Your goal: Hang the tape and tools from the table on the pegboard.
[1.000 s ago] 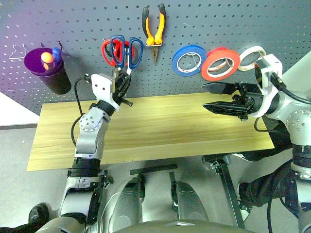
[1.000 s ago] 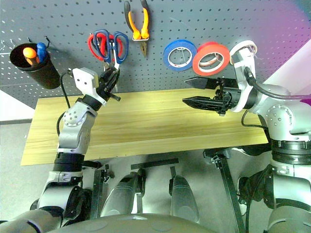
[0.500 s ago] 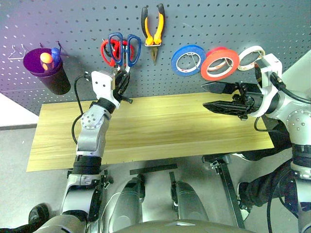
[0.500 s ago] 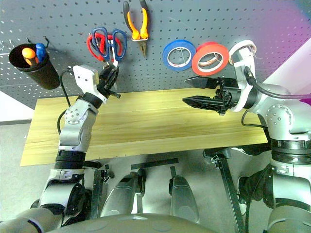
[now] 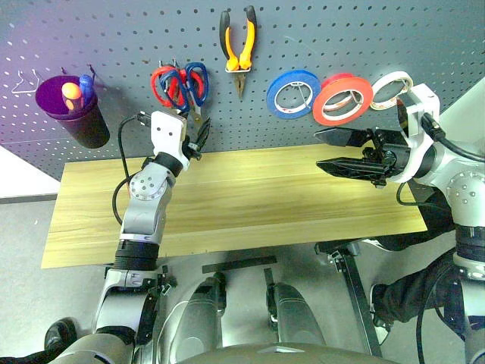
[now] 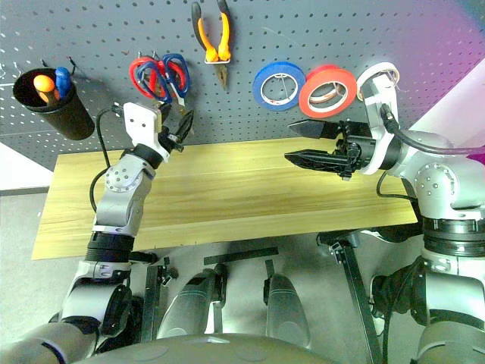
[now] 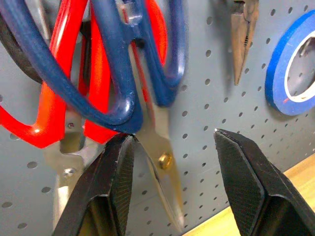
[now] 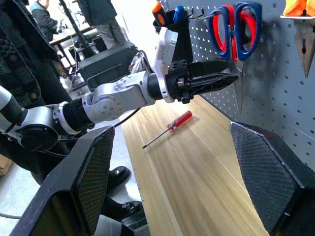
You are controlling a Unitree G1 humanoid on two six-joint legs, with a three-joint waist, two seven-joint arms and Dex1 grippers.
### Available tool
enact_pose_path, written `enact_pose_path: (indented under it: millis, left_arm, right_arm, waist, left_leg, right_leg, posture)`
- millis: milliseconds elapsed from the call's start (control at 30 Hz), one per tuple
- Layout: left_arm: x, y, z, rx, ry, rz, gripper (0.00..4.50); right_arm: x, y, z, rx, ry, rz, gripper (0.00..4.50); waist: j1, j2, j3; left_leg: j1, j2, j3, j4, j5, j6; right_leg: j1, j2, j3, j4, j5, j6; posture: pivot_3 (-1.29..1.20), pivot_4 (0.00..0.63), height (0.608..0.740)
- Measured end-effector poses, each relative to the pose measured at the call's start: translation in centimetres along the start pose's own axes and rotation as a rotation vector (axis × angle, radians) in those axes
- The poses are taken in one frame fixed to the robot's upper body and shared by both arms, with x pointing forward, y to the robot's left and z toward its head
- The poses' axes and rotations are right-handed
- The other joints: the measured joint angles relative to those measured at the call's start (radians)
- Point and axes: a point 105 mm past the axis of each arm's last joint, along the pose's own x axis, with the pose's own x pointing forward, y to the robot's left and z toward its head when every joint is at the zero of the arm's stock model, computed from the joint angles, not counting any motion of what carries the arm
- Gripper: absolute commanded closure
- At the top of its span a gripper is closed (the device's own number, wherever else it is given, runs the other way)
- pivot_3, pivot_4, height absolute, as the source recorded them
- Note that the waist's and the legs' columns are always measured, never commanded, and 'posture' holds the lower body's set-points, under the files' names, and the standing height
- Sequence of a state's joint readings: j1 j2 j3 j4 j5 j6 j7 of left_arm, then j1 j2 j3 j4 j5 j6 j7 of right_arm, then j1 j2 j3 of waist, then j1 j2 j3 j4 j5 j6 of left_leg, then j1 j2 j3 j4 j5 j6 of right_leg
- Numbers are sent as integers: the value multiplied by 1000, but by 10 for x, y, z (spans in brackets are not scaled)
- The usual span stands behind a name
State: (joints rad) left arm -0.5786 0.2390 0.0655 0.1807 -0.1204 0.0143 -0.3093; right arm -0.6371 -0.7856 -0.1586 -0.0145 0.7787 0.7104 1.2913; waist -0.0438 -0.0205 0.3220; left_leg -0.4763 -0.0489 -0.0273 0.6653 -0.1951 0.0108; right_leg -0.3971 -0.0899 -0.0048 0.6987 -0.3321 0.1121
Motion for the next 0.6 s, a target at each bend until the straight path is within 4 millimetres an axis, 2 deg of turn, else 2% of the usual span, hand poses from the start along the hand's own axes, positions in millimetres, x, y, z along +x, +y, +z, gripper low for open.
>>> enact_pose_path:
  millis: [67, 133, 300, 600]
  left_arm:
    - [0, 0, 0, 1, 1, -2, 1794]
    - [0, 0, 0, -6, -3, -5, 1441]
    - [-1, 6, 0, -20, 0, 21, 37]
    - [-6, 12, -7, -17, 27, 43, 37]
  right_arm:
    - [0, 0, 0, 0, 0, 0, 594]
    - [0, 0, 0, 0, 0, -1, 594]
    - [0, 0, 0, 0, 0, -2, 594]
    - [0, -1, 0, 2, 0, -7, 594]
  waist:
    - [0, 0, 0]
    - [0, 0, 0]
    - [0, 0, 0]
    - [-1, 0, 0]
  left_leg:
    - [0, 0, 0, 0, 0, 0]
    - [0, 0, 0, 0, 0, 0]
    - [0, 0, 0, 0, 0, 0]
    - [0, 0, 0, 0, -2, 3]
  right_leg:
    - [0, 0, 0, 0, 0, 0]
    - [0, 0, 0, 0, 0, 0]
    - [0, 0, 0, 0, 0, 0]
    - [0, -1, 0, 0, 0, 0]
  posture:
    - [-134, 236, 740]
    - [-130, 239, 740]
    - [-135, 250, 740]
    - [-122, 265, 740]
